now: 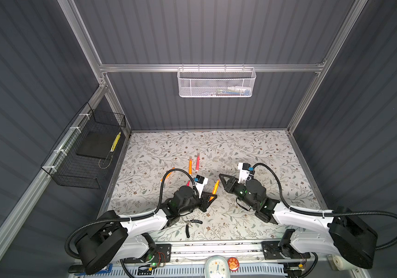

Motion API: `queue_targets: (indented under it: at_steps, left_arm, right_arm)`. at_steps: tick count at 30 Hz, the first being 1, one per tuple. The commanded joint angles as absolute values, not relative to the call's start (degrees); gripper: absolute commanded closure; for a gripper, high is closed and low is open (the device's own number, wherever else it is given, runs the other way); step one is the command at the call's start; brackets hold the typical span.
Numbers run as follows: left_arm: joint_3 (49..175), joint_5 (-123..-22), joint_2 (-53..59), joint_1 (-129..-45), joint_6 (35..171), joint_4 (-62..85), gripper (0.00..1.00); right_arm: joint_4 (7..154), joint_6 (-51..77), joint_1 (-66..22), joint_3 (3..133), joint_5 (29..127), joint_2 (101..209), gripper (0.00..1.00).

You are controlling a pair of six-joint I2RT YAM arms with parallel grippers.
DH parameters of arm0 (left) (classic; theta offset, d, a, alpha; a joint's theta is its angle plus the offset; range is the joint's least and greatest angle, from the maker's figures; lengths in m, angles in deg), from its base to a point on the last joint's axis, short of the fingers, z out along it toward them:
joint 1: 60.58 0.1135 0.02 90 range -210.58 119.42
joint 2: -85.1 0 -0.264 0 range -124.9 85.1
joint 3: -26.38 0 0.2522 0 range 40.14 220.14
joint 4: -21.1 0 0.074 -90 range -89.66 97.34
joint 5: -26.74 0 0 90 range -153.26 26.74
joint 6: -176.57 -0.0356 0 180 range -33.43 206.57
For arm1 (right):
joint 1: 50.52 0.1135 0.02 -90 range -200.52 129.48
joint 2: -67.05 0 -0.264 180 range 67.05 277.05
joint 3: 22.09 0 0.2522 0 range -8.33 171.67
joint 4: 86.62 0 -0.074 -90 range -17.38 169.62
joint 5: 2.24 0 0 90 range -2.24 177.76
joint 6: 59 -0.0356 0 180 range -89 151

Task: Insert the pens into the pen caps
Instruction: 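Carry the pink cap over the orange marker tip held by the left gripper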

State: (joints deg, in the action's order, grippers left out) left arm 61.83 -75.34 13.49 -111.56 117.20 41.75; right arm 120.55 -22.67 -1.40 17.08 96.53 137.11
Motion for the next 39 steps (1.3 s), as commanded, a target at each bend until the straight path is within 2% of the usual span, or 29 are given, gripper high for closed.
queue_targets:
  at_steps: [1, 20, 31, 39]
  left_arm:
    - [62.9, -76.2, 14.1, -111.8, 117.7, 43.6, 1.0]
    - [63.5, -76.7, 12.3, -111.8, 117.8, 44.3, 1.0]
    - [65.6, -70.9, 14.6, -111.7, 120.0, 41.8, 1.0]
    - [69.0, -73.4, 15.5, -111.7, 120.9, 44.2, 1.0]
  right_arm:
    - [118.1, -20.1, -1.1, 18.2, 99.2, 134.7, 1.0]
    - [119.7, -20.3, -0.6, 20.8, 97.0, 140.1, 1.0]
    - [122.5, -21.6, 1.0, 18.2, 97.6, 140.9, 1.0]
    - [125.6, -20.3, 3.4, 16.9, 97.5, 141.9, 1.0]
